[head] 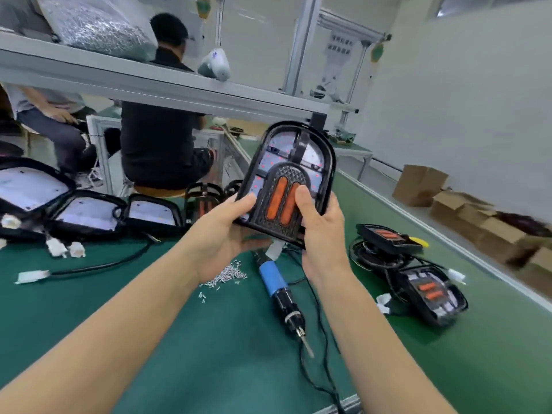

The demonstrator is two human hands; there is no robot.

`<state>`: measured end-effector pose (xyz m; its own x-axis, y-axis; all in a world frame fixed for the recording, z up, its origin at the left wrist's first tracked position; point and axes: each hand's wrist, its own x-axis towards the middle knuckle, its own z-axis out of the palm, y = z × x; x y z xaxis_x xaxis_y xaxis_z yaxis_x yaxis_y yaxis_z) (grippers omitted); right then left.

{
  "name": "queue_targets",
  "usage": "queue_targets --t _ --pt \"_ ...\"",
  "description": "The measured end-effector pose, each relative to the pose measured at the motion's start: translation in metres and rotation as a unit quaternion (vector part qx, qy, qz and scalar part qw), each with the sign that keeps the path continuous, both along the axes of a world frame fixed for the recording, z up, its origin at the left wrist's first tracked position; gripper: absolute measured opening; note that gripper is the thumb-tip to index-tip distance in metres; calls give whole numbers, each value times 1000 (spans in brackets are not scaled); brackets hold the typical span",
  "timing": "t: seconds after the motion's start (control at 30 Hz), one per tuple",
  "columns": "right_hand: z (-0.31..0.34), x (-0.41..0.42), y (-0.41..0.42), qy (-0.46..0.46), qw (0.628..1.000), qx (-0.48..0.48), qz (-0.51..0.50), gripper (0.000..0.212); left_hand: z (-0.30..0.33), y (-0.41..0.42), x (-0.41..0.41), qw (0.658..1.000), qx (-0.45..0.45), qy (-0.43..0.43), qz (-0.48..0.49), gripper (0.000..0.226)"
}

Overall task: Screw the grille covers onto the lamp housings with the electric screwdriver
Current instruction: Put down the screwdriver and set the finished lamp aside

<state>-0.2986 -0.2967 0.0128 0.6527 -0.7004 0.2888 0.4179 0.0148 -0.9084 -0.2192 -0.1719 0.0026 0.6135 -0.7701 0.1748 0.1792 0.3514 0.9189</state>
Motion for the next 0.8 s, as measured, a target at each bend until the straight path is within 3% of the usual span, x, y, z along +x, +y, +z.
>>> queue_targets --t 0.33,0.43,0.57,0.73,0.8 --pt "-4 -70 -115 4 985 70 -159 23 6 -147 -55 990 36 78 -108 27" --pt "-15 -82 -147 12 971 99 -217 29 4 -184 -71 983 92 100 -123 35" --pt "-34 -100 -186 44 943 172 -283 37 -5 -216 -89 972 163 65 -159 16" --pt "-51 -115 -221 87 917 207 -329 40 -21 -244 -110 963 220 -54 -147 58" --pt "-57 -116 -229 96 912 217 -334 39 -28 -252 -118 957 223 -143 -114 70"
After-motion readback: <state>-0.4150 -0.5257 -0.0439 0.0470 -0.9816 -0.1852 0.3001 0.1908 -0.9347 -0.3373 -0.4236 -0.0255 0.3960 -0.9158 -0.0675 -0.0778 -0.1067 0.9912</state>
